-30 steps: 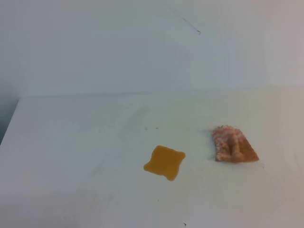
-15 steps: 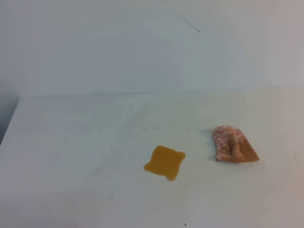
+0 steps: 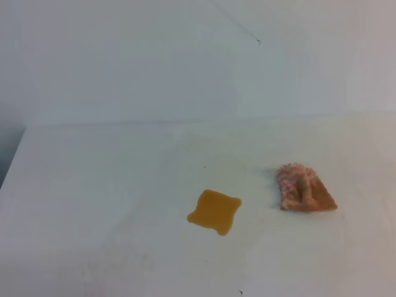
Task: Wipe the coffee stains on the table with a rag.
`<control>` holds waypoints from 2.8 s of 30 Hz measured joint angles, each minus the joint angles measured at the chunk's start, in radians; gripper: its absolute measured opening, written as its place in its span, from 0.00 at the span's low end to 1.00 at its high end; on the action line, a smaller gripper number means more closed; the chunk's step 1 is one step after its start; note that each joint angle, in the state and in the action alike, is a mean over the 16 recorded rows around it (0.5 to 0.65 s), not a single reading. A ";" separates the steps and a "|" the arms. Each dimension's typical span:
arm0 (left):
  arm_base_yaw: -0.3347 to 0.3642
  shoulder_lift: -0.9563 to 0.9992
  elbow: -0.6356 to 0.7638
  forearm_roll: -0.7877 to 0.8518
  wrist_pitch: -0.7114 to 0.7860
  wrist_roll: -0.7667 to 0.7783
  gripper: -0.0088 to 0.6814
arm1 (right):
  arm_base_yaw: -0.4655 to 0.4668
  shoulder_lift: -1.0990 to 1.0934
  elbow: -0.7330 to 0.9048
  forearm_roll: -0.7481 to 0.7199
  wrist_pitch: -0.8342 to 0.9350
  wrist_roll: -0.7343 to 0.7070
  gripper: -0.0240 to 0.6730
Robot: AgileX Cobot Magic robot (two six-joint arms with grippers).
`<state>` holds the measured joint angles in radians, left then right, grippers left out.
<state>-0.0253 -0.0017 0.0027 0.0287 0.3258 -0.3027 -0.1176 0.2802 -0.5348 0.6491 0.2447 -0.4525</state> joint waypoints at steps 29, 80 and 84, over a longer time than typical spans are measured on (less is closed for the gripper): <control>0.000 0.002 -0.003 0.000 0.000 0.000 0.01 | 0.085 0.881 -0.456 0.213 0.535 -0.329 0.03; 0.000 -0.010 0.000 0.000 -0.001 0.000 0.01 | 0.367 1.817 -0.898 -0.301 0.449 -0.068 0.26; 0.000 -0.012 0.008 0.000 -0.005 0.000 0.01 | 0.369 1.819 -0.950 -0.270 0.514 -0.080 0.14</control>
<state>-0.0252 -0.0136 0.0109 0.0287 0.3207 -0.3024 0.2514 2.0993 -1.4843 0.3788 0.7590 -0.5322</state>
